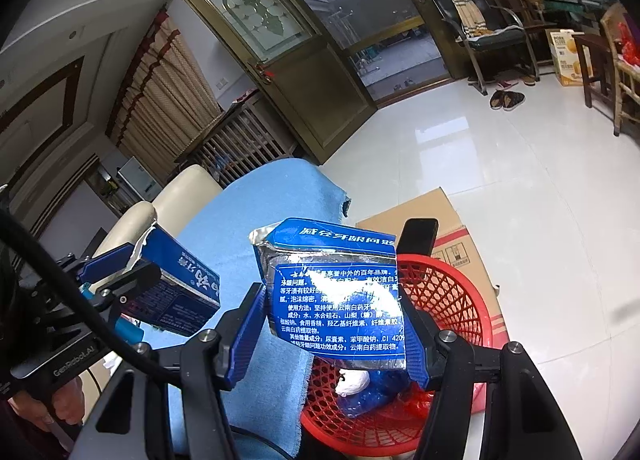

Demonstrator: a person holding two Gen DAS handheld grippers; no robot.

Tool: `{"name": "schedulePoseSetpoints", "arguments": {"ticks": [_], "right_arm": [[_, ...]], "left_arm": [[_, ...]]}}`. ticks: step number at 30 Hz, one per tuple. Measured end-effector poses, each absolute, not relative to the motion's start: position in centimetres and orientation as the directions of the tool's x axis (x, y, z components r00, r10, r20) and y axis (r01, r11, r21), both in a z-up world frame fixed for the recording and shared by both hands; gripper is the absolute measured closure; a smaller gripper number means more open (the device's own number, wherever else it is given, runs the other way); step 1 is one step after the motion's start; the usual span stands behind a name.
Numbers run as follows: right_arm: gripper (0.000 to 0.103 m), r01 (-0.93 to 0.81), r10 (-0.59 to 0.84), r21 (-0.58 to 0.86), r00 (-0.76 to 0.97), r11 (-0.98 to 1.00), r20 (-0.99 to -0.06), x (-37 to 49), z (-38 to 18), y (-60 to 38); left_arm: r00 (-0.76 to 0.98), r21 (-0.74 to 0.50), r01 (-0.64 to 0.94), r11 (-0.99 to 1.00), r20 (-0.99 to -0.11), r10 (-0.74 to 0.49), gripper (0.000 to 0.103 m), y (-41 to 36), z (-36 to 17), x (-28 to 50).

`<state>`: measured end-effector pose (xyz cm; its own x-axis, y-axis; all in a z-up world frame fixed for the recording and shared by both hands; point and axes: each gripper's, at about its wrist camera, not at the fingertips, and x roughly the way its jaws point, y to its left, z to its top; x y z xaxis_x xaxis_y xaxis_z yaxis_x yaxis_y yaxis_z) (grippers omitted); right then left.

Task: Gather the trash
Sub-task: 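Open both tools to drop the packet and carton into the basket, then move both open tools back over the black bag and red ribbon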

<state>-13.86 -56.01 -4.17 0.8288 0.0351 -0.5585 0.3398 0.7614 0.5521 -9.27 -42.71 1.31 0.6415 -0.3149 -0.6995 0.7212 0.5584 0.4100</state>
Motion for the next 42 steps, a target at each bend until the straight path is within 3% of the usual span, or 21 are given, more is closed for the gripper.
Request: {"name": "schedulePoseSetpoints", "arguments": {"ticks": [8,14,19,22,26,34,42], "right_arm": [[0.038,0.361,0.041,0.563,0.815,0.744,-0.577,-13.7,-5.5,-56.4],[0.038,0.387,0.037,0.567,0.803,0.727,-0.595,-13.9,-6.7,-56.8],[0.038,0.415,0.04,0.583,0.791,0.698,-0.61,-13.8,-7.7,-57.3],[0.035,0.425,0.059,0.614,0.79,0.665,-0.61,-13.6,-8.4,-57.7],[0.029,0.451,0.081,0.652,0.783,0.609,-0.617,-13.8,-9.5,-58.4],[0.029,0.441,0.052,0.631,0.794,0.638,-0.606,-14.1,-8.2,-58.3],[0.029,0.4,0.067,0.605,0.795,0.689,-0.603,-12.6,-6.8,-56.4]], "left_arm": [[0.604,0.372,0.742,0.558,-0.733,-0.314,0.059,-43.1,0.1,-8.9],[0.501,0.25,0.78,0.574,-0.799,-0.333,0.058,-43.0,-1.3,-7.5],[0.4,0.127,0.805,0.579,-0.838,-0.372,0.051,-42.9,-2.6,-6.3],[0.354,0.065,0.818,0.571,-0.84,-0.412,0.042,-42.9,-3.0,-6.1],[0.301,-0.002,0.819,0.573,-0.85,-0.433,0.042,-42.6,-3.7,-5.5],[0.344,0.009,0.774,0.633,-0.844,-0.41,0.041,-39.1,-3.3,-4.1],[0.45,0.053,0.653,0.755,-0.829,-0.332,0.041,-30.3,-3.0,-2.2]]}}
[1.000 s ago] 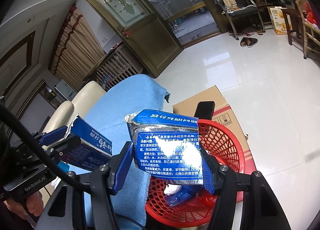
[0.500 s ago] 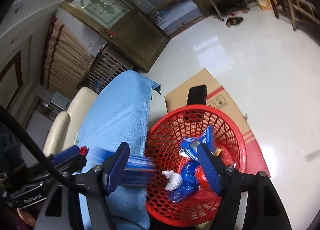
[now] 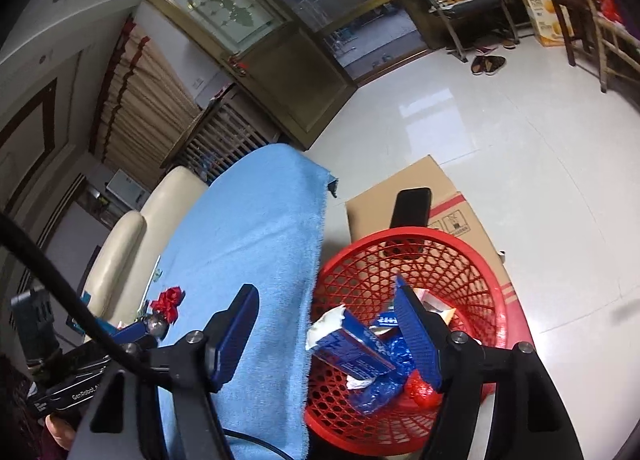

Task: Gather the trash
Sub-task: 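Move both open tools back over the black bag and red ribbon, then grasp the black plastic bag with the left tool while the right grasps the red ribbon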

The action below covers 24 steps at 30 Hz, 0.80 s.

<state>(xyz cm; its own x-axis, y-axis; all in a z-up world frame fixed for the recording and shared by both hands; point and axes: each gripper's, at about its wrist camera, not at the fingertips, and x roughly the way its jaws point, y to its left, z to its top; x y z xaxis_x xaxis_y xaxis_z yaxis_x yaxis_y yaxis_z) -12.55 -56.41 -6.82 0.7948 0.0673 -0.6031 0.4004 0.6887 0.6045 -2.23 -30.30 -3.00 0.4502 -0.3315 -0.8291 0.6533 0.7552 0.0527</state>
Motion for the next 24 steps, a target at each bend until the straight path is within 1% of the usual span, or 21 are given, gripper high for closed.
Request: {"name": "schedulePoseSetpoints", "arguments": {"ticks": [3,6,11,15,19,20,24], "right_arm": [[0.03,0.379,0.084,0.592,0.791,0.711,-0.606,-11.2,-6.3,-55.3],[0.03,0.338,0.109,0.569,0.785,0.75,-0.61,-9.0,-5.5,-53.4],[0.03,0.229,0.181,0.521,0.763,0.822,-0.621,-3.9,-4.5,-48.8],[0.03,0.119,0.251,0.476,0.727,0.871,-0.64,1.5,-4.5,-44.0],[0.03,0.03,0.31,0.451,0.685,0.892,-0.659,7.0,-5.2,-39.0],[0.03,0.013,0.321,0.446,0.677,0.895,-0.662,8.1,-5.3,-38.0],[0.03,-0.072,0.382,0.442,0.637,0.894,-0.669,13.0,-6.3,-34.4]], "left_arm": [[0.502,0.069,0.574,0.816,-0.817,-0.284,0.037,-26.1,-2.8,-0.8],[0.536,0.068,0.488,0.87,-0.81,-0.237,0.036,-22.2,-2.8,1.1],[0.566,0.035,0.255,0.966,-0.816,-0.119,0.035,-15.1,-3.2,6.4],[0.548,-0.011,0.051,0.999,-0.836,-0.037,0.034,-11.5,-4.2,10.9],[0.521,-0.106,-0.096,0.99,-0.853,-0.04,0.034,-9.5,-5.4,14.4],[0.523,-0.131,-0.114,0.985,-0.851,-0.052,0.034,-9.3,-5.7,15.0],[0.502,-0.156,-0.154,0.976,-0.863,-0.059,0.034,-9.2,-7.1,17.3]]}}
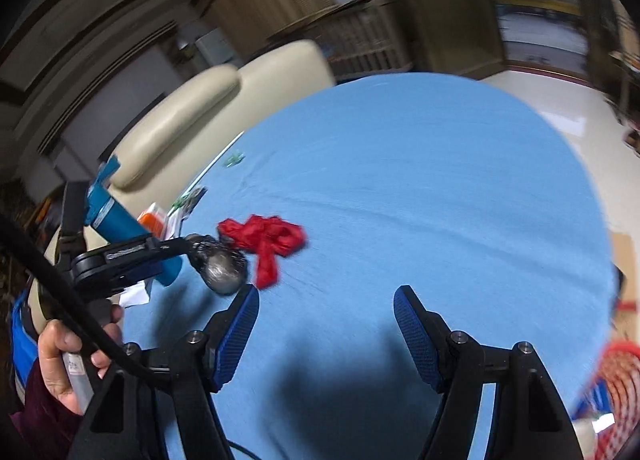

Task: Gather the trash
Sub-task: 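Grasp the black plastic bag with the left tool while the right grasps the red ribbon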

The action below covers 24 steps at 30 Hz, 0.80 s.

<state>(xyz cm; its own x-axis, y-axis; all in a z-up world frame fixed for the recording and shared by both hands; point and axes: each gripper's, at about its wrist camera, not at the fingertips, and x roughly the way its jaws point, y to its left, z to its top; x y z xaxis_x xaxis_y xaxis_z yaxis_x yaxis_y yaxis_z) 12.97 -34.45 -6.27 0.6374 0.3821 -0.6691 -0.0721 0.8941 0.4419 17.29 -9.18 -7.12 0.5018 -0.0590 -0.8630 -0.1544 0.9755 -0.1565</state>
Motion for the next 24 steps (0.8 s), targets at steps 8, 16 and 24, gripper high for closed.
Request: {"name": "schedulePoseSetpoints", "arguments": {"ticks": [8,16,24], "right_arm": [[0.03,-0.287,0.498,0.409,0.558,0.866,-0.663,23.3,-8.4,-28.4],[0.057,-0.44,0.553,0.373,0.412,0.817,-0.724,28.3,-12.7,-23.7],[0.067,-0.343,0.508,0.378,0.507,0.86,-0.696,23.6,-11.5,-26.9]], "left_arm": [[0.459,-0.21,-0.197,0.958,-0.883,-0.099,0.034,-7.6,-9.5,19.7],[0.438,-0.256,-0.171,0.952,-0.885,-0.159,0.059,-7.0,-10.4,20.8],[0.449,-0.202,-0.077,0.976,-0.881,-0.147,0.066,-9.5,-9.7,19.1]]}}
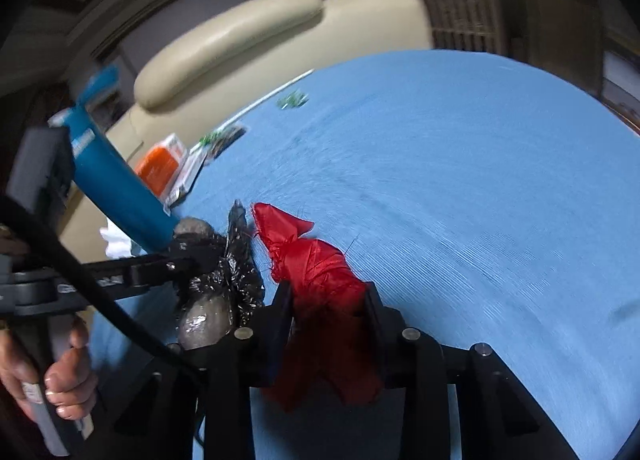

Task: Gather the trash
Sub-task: 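Grasp the black plastic bag with the left tool while the right grasps the red ribbon, then lift both held items and carry them toward the red basket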

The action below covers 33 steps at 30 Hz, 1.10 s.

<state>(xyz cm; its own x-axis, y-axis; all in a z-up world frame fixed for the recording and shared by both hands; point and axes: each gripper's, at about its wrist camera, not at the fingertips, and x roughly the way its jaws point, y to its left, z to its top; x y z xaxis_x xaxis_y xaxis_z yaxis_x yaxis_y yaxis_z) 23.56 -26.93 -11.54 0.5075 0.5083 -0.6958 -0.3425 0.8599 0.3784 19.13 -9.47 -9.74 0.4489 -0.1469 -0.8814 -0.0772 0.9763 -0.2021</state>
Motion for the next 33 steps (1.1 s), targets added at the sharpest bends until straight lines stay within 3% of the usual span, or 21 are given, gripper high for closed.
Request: {"name": "schedulePoseSetpoints", "arguments": {"ticks": [9,22,33], "right_arm": [[0.067,-0.166,0.441,0.449,0.645,0.878,-0.624,12.1,-7.2,-35.5],[0.067,-0.061,0.319,0.48,0.819,0.875,-0.478,-1.9,-0.2,-41.8],[0.067,0.013,0.247,0.498,0.857,0.867,-0.453,-8.2,1.2,-45.2]], "left_arm": [[0.524,-0.158,0.054,0.986,-0.836,-0.162,0.067,-12.8,-5.3,13.1],[0.756,0.07,0.312,0.948,-0.622,-0.203,0.067,-21.1,5.0,-0.6],[0.789,0.161,0.395,0.904,-0.563,-0.245,0.067,-24.7,6.8,-4.2]]}}
